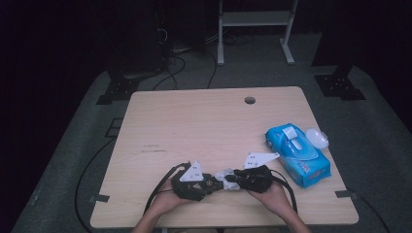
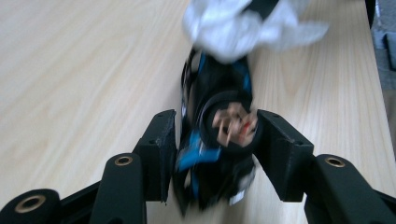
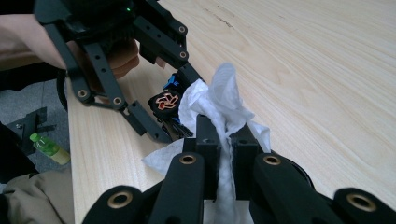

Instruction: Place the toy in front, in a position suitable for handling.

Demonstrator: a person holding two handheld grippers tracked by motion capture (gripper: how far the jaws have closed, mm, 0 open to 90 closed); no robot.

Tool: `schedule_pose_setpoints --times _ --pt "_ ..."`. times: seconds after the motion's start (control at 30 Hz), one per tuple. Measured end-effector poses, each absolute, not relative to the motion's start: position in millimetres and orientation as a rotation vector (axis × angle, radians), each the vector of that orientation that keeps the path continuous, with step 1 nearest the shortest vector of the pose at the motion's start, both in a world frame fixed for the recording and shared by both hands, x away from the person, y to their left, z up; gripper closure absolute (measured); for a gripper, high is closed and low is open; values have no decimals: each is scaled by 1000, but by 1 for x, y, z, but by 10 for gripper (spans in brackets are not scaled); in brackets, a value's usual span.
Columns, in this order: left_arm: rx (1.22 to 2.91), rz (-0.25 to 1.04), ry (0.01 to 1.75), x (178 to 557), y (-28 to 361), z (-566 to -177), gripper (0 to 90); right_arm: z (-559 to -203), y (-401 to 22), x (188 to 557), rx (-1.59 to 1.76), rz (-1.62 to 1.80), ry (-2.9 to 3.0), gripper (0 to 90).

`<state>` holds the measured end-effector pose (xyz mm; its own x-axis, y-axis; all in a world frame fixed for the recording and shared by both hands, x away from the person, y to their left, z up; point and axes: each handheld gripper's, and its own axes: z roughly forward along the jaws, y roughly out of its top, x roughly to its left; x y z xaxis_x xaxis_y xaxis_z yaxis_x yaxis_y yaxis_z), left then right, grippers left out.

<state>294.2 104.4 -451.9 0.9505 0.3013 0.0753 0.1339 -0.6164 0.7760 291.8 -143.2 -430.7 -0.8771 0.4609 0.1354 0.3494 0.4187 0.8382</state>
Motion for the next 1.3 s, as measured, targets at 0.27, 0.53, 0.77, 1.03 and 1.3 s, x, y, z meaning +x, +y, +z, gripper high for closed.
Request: schedule_pose_setpoints --times 0.27,0.53,0.77,1.03,1.3 --pt "2248 272 279 295 95 -449 596 -430 -153 293 758 1459 2530 849" --pt "2262 260 284 296 102 -448 597 -431 -183 296 861 1475 2463 848" --pt "2277 246 342 300 97 -442 503 -432 -186 298 887 1504 2456 848" --pt "2339 255 321 306 67 -430 446 -428 -198 298 940 1556 2386 848" --pt "2378 276 286 306 59 -432 593 -442 -223 300 1170 1625 2257 849"
